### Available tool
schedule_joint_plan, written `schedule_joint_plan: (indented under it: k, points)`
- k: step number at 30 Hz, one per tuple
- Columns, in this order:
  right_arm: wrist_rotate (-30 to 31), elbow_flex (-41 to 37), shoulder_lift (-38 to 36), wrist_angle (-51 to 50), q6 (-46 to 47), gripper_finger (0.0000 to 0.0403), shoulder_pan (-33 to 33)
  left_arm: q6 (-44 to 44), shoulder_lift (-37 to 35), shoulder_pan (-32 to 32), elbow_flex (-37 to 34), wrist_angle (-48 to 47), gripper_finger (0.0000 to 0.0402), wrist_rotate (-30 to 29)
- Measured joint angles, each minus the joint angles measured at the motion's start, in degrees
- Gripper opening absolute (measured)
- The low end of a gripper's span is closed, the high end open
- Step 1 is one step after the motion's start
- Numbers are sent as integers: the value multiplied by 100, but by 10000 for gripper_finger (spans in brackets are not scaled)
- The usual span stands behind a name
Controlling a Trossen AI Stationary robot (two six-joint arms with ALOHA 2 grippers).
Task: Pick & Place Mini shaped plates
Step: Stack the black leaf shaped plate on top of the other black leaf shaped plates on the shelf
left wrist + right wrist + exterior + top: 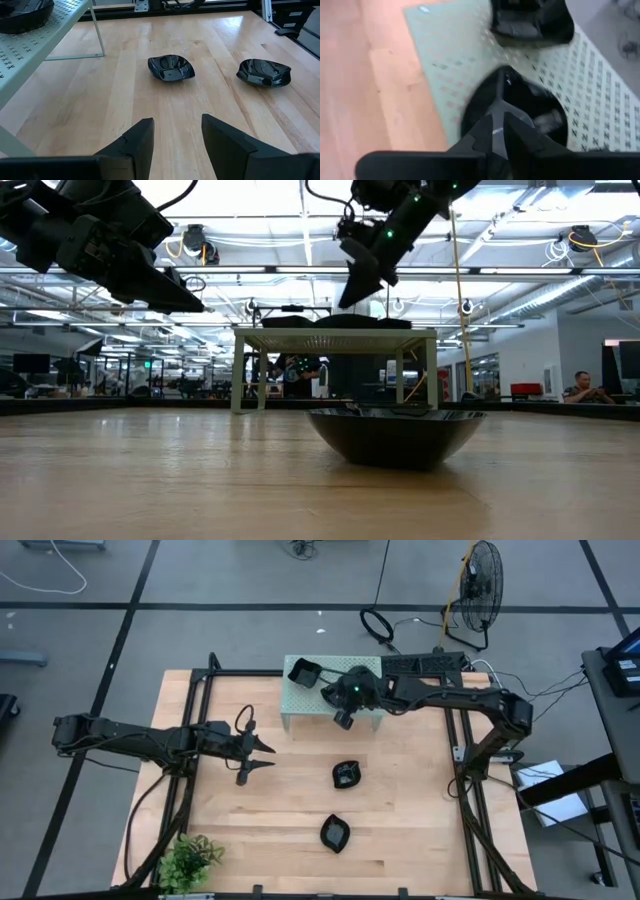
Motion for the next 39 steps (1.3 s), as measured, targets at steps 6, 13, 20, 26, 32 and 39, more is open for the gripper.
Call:
schedule_joint_plan:
  k: [6,13,20,26,32,39]
  points:
    - [-430,0,-108,-45,-342,64,566,0,0,-1,-2,-22,170,1]
    - [-600,-2,-104,-1256,-408,94,1783,-15,1,0,-2,-120,170,1]
    - [-552,-1014,-65,-329,-52,102,2754,-72,1,-1,-2,-131,170,1]
    - [176,-1816,-62,102,-26,103,3176,-70,1,-2,-2,-85,170,1]
    - [329,-2378,-63,779,-375,103,3263,-71,0,0,-2,-84,170,0]
    - [329,-2822,81,1532,-571,103,3105,-109,1,0,-2,-128,170,-1]
